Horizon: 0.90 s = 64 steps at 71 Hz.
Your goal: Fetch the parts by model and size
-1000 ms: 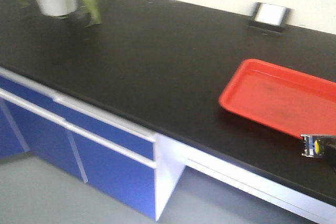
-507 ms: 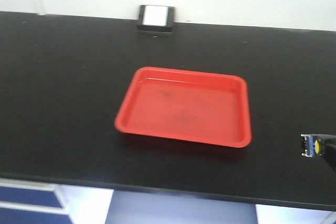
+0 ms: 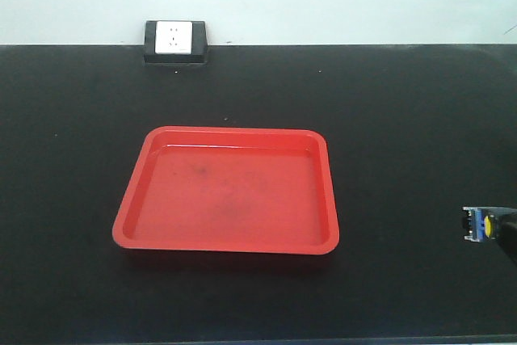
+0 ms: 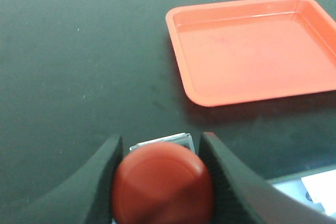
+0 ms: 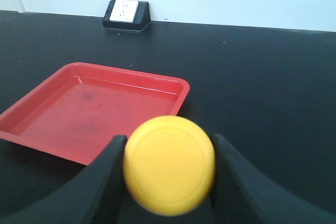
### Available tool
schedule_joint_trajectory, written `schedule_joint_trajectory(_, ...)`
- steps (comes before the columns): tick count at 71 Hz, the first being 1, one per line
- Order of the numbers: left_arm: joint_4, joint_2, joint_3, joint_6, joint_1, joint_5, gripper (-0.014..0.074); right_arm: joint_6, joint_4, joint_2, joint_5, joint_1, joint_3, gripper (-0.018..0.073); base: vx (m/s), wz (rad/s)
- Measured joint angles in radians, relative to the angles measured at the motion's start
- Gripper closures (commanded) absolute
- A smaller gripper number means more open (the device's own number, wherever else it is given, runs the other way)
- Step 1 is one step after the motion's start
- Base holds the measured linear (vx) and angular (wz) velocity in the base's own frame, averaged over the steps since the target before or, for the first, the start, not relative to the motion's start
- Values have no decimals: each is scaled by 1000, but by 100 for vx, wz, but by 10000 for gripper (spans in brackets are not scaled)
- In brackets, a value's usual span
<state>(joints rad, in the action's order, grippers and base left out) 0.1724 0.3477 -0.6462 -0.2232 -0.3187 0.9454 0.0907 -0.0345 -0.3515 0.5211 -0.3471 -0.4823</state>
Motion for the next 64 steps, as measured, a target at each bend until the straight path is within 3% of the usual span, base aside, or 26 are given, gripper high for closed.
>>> schedule_joint_trajectory(64,-1,0,1,0,0,-1,594,0,1,0,-2,0,1,569,2,0)
